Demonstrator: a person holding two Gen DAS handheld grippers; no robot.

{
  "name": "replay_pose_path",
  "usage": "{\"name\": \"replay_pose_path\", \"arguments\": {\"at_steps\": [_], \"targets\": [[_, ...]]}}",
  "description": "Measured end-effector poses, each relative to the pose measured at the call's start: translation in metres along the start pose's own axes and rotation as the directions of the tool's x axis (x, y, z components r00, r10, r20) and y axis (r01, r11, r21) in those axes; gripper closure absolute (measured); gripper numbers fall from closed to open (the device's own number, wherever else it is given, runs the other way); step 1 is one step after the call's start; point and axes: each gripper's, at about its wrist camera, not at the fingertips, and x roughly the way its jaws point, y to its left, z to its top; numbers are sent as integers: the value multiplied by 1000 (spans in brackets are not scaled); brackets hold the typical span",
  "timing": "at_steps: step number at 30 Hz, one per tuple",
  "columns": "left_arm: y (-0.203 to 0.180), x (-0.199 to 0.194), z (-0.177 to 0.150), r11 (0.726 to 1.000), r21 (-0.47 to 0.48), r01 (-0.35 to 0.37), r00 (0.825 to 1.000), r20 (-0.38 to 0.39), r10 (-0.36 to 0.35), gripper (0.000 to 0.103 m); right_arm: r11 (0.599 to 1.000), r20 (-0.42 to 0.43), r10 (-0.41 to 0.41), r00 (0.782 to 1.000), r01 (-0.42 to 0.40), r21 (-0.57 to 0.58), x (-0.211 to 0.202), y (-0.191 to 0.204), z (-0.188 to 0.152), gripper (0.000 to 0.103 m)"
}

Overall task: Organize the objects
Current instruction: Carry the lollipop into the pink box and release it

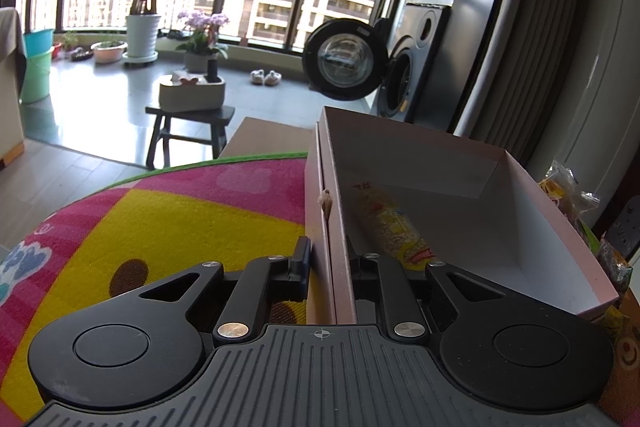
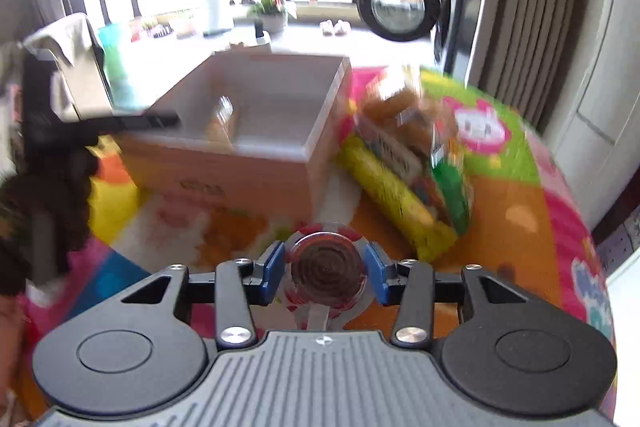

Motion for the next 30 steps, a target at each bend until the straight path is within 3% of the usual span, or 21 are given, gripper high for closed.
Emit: {"name": "replay_pose_path", "arguments": {"at_steps": [7, 15, 17, 22, 28, 30], "targets": [[2, 2, 1, 1000, -3, 3, 1000, 0, -3, 86, 999, 174, 25, 984, -19, -31, -29, 31, 91, 60], [2, 6, 1, 1000, -6, 6, 1000, -3, -6, 86, 1000, 175, 11, 984, -7, -25, 24, 56, 147, 59], [1, 6, -2, 1000, -10, 9, 1000, -4, -9, 86, 1000, 165, -20, 986, 20, 3, 42, 57, 151, 47], [2, 7, -2, 1000, -10, 9, 1000, -6, -9, 86, 999, 145, -36, 989, 31, 36, 54, 48, 142, 37], [0, 8, -4, 1000, -8, 7, 1000, -3, -7, 86, 987, 132, -144, 981, 133, 86, 42, 1, 115, 30], [0, 8, -5, 1000, -6, 6, 1000, -3, -6, 86, 982, 129, -178, 976, 168, 86, 38, -14, 101, 23]]}}
